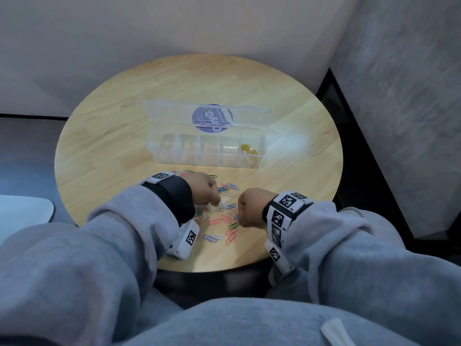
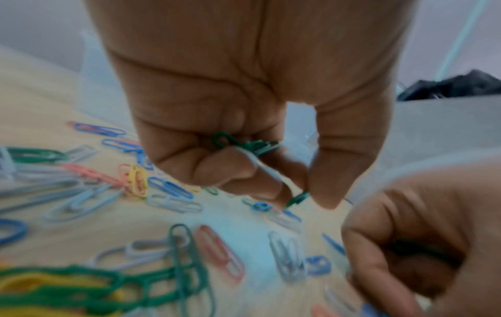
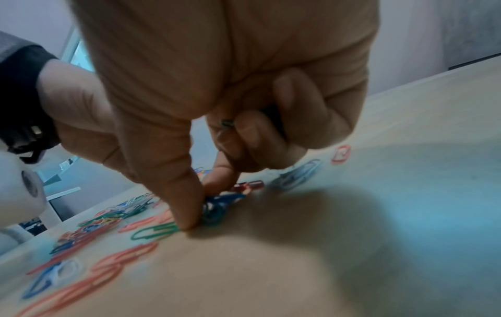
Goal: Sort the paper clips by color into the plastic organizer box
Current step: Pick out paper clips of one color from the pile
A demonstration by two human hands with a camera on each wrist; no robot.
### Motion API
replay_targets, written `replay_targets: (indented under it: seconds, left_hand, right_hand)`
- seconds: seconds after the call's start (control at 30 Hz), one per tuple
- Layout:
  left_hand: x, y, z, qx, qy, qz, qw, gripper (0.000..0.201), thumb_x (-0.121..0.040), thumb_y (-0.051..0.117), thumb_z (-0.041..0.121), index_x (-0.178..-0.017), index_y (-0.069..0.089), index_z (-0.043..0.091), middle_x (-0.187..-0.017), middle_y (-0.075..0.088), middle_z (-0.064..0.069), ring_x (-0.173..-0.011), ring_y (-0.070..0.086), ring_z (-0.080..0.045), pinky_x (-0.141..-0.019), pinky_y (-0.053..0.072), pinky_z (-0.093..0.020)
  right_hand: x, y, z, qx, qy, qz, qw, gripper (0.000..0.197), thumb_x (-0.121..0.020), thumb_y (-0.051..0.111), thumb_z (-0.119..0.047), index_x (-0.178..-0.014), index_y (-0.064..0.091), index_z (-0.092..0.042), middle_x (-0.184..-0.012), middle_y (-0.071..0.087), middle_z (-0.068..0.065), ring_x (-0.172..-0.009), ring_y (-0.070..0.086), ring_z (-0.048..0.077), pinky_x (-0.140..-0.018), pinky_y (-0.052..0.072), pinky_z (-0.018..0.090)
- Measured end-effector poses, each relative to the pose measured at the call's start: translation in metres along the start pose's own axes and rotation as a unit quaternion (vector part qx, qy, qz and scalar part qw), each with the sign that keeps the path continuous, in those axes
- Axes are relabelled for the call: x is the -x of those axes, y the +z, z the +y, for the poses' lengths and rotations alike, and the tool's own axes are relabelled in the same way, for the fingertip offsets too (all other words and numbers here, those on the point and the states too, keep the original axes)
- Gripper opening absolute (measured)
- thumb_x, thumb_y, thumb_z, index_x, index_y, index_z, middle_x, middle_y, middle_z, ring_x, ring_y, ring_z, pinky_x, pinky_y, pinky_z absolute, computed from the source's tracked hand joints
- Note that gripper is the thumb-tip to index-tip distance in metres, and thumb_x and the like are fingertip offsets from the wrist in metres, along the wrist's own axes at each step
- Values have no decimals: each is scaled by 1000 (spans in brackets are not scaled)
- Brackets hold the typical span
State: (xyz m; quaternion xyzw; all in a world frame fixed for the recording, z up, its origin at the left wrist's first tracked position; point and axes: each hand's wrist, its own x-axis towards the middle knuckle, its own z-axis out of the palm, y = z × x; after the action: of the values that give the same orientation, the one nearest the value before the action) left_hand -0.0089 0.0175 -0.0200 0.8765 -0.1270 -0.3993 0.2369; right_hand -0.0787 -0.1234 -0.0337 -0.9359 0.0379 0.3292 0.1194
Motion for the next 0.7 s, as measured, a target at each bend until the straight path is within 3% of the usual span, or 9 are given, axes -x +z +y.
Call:
replay_targets:
  seconds: [0.13, 0.2, 0.3, 0.4, 0.5, 0.7]
  left_hand:
    - [-1, -8, -2, 162, 17, 9, 987, 21, -75, 61, 1, -63, 49, 13, -67, 55, -8, -58, 47, -15, -53, 40, -20]
    - [-2, -10, -1, 246, 10, 16, 969, 23, -85, 53, -3, -69, 48, 13, -67, 52, -8, -47, 48, -10, -43, 39, -14]
    - [-1, -10, 4, 335, -4, 16, 942, 23, -93, 44, 0, -74, 50, 12, -64, 44, -5, -31, 43, -2, -34, 34, -11]
    - [1, -8, 6, 371, -21, 14, 928, 30, -92, 33, -4, -74, 54, 8, -63, 37, -4, -44, 37, -9, -32, 31, -12]
    - [0, -8, 5, 401, -32, 10, 915, 33, -90, 29, -4, -75, 57, 5, -63, 33, -4, -53, 30, -12, -33, 33, -13]
    - [-3, -10, 3, 405, -70, 16, 911, 31, -91, 29, 4, -69, 49, 8, -66, 39, -4, -54, 35, -13, -33, 33, -12]
  right_hand:
    - [3, -2, 3, -50, 6, -14, 999, 6, -77, 63, -19, -78, 58, -15, -77, 53, 6, -71, 48, 20, -61, 38, 24]
    - [5, -8, 6, -121, 14, -15, 992, 5, -75, 65, -19, -75, 63, -15, -73, 57, 4, -69, 51, 19, -62, 41, 25]
    - [6, -17, 14, -233, 17, -37, 972, 13, -74, 64, -13, -63, 57, -17, -63, 59, 3, -53, 46, 17, -47, 37, 20]
    - [5, -21, 23, -337, 12, -31, 941, 26, -77, 62, -7, -57, 48, -18, -62, 50, 5, -48, 33, 16, -44, 27, 22]
    - [4, -22, 30, -398, 16, -14, 917, 32, -82, 58, -6, -54, 48, -18, -50, 41, -2, -46, 29, 14, -45, 22, 23]
    - [2, -19, 33, -399, 28, 9, 916, 29, -85, 56, -11, -56, 55, -17, -50, 39, 1, -46, 28, 16, -45, 22, 23]
